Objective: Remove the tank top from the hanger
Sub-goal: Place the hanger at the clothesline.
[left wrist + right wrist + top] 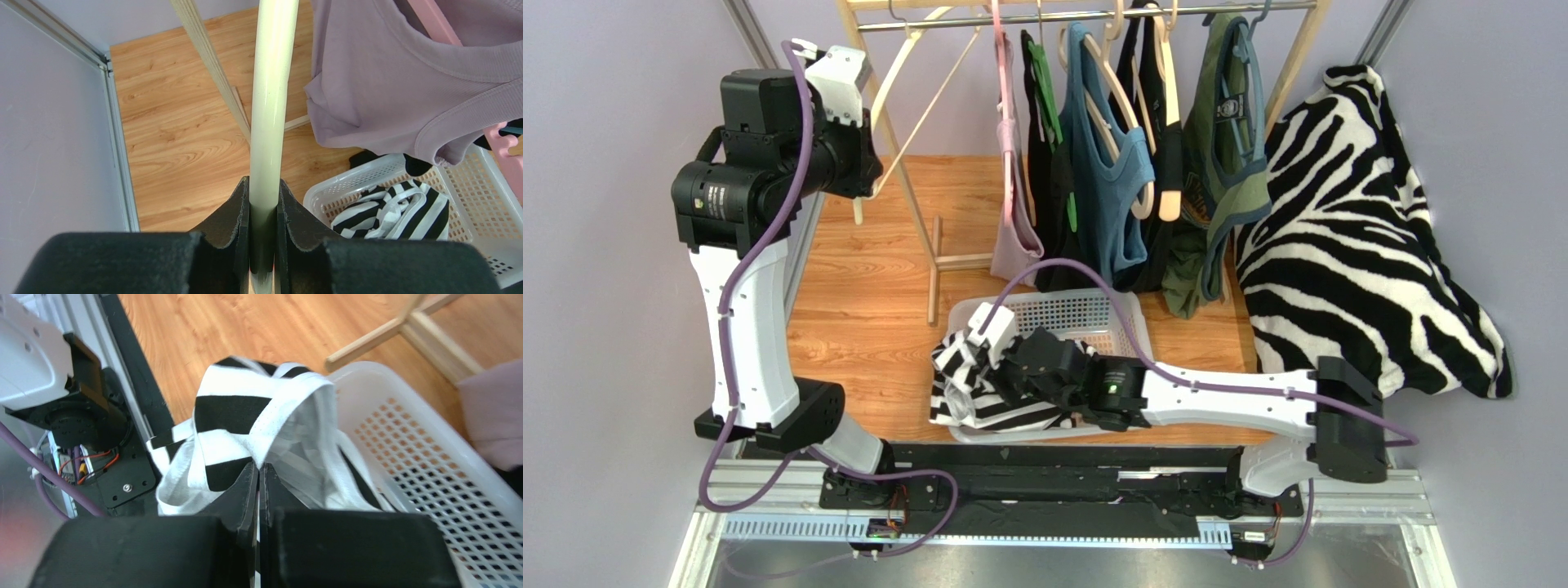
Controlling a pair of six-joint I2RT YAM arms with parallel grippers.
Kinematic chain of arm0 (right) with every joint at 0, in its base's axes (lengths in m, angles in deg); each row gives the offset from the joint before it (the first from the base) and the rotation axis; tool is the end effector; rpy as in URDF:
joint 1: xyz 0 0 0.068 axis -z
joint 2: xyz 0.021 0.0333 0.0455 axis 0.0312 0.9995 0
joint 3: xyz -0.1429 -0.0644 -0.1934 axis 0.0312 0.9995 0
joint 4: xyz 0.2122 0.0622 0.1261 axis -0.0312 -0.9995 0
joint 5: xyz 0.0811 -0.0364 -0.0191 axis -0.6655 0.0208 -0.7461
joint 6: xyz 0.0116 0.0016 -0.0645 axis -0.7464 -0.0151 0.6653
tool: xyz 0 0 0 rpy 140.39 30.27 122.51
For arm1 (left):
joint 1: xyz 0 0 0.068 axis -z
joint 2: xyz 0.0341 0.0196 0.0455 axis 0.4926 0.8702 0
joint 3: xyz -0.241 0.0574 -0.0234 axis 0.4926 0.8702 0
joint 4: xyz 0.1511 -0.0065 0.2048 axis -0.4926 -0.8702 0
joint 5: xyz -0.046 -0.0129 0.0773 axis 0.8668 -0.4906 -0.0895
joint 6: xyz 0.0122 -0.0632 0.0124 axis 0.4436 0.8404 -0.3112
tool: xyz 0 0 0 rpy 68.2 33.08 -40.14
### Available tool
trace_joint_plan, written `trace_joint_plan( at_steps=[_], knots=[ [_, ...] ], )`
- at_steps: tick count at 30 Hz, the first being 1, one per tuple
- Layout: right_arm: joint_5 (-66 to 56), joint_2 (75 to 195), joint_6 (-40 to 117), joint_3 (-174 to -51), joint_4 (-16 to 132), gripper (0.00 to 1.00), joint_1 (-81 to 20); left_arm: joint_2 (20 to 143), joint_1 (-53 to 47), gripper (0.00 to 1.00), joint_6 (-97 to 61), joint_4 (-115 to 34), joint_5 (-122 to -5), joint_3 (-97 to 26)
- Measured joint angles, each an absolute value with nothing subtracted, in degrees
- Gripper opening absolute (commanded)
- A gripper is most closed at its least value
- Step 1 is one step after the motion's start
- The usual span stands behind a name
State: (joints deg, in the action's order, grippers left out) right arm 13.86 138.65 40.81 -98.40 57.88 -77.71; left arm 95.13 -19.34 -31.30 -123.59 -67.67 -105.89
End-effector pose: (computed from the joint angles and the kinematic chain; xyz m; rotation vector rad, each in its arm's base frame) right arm 0.0961 0.3403 0.2613 -1.0817 1.7446 0.6996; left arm 0.2187 -0.0431 0.5202 0.2567 2.0456 -0.1660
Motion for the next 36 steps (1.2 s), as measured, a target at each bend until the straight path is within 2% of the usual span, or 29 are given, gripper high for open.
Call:
trace_joint_plan(
  at_steps=[12, 23, 30, 33, 34, 36],
  knots=[
    [21.51, 117.58, 40.65, -88.45, 53.27, 0.0, -70.82, 95.15, -24.06, 0.0, -31.19, -123.59, -63.13, -104.4],
    [34.27, 100.16, 43.8, -85.87, 45.14, 0.0, -69.97, 95.92, -24.37, 0.0, -31.02, -123.13, -61.79, -102.98],
    [38.93, 95.18, 45.62, -85.81, 42.34, 0.0, -69.71, 97.97, -24.37, 0.0, -31.04, -123.07, -61.66, -103.48],
    [39.54, 95.62, 45.62, -85.44, 41.14, 0.07, -69.73, 98.15, -24.37, 0.01, -31.04, -122.8, -61.57, -103.53],
    [39.87, 96.01, 45.62, -85.13, 40.96, 0.09, -69.73, 98.1, -24.37, 0.07, -31.04, -122.78, -61.55, -103.44],
    [41.14, 96.88, 45.59, -84.69, 39.91, 0.15, -69.73, 97.71, -24.37, 0.08, -31.15, -122.52, -61.55, -102.72]
  ],
)
